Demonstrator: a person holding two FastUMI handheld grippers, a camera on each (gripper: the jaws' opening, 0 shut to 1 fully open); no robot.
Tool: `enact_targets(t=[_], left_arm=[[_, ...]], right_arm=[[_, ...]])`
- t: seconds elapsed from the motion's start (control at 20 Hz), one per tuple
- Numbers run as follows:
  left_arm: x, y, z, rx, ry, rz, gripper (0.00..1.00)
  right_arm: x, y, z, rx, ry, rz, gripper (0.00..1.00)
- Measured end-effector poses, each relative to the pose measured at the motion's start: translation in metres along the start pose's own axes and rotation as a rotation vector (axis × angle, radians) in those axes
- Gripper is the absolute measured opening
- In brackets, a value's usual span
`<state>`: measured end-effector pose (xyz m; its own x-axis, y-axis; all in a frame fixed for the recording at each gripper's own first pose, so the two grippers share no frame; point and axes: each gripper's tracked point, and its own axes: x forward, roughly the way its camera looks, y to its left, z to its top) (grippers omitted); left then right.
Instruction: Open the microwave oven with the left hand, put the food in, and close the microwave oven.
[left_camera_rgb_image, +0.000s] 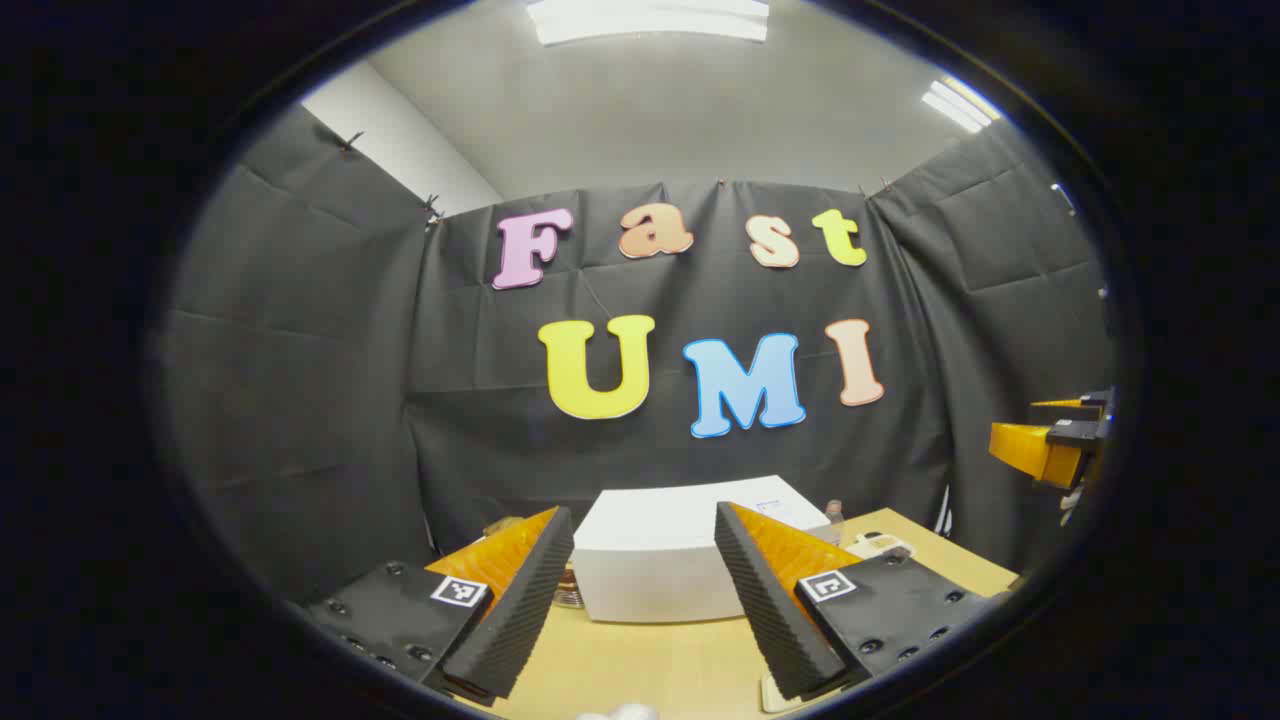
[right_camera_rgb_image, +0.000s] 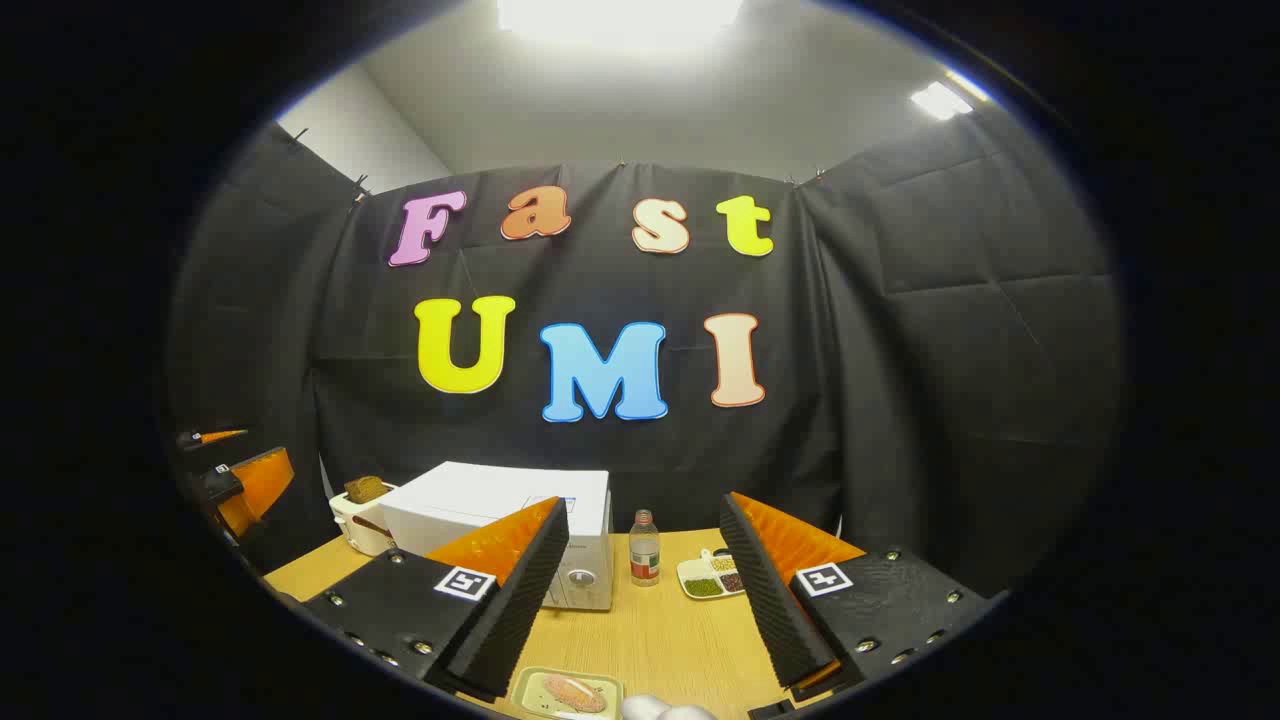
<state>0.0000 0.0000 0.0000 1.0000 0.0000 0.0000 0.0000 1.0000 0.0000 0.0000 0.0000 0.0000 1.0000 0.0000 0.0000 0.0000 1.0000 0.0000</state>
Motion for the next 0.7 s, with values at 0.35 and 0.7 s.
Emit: enact_targets(t=[0.35, 0.7], left_arm=[[0.0033, -0.0013, -0.0051, 0.003, 0.008, 0.001, 0.99], [0.0061, -0.0008, -0.0065, 0.003, 0.006, 0.002, 0.99]], right_arm=[[0.0015, 0.0000, 0.0014, -0.004, -0.005, -0.001, 0.93], [0.0012, 0.0012, 0.0020, -0.001, -0.006, 0.003, 0.94]])
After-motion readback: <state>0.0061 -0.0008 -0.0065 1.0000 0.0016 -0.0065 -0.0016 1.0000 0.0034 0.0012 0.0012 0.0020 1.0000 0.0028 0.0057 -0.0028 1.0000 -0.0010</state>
